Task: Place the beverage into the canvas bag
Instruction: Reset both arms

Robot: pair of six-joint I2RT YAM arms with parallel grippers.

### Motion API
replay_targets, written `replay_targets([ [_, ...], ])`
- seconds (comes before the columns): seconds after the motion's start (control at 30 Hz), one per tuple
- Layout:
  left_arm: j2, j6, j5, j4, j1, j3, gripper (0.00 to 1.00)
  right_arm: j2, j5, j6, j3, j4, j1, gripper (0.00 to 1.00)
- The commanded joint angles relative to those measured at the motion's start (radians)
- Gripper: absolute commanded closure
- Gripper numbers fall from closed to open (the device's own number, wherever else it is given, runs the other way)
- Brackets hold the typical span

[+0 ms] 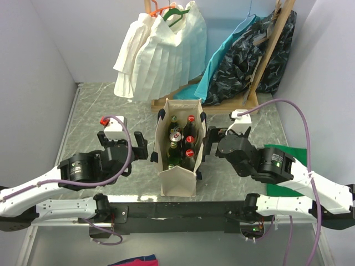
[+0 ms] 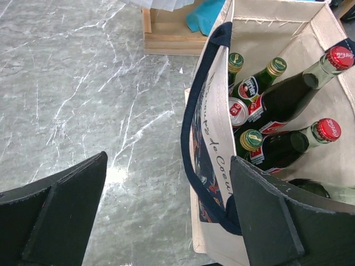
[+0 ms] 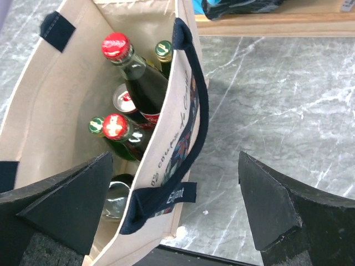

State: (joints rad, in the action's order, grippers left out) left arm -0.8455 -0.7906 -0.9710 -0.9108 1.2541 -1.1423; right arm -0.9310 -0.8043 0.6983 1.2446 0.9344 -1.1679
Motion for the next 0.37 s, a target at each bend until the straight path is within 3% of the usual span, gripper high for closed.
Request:
replay_targets([
  [0.0, -0.017, -0.015, -0.026, 0.015, -0.002, 0.000, 0.04, 0.014, -0.033, 0.024, -0.016, -0.006, 0.011, 0.00],
  [0.33, -0.009, -0.022, -0.029, 0.016, -0.002, -0.007, 0.04, 0.035, -0.022, 0.030, -0.033, 0.000, 0.017, 0.00],
])
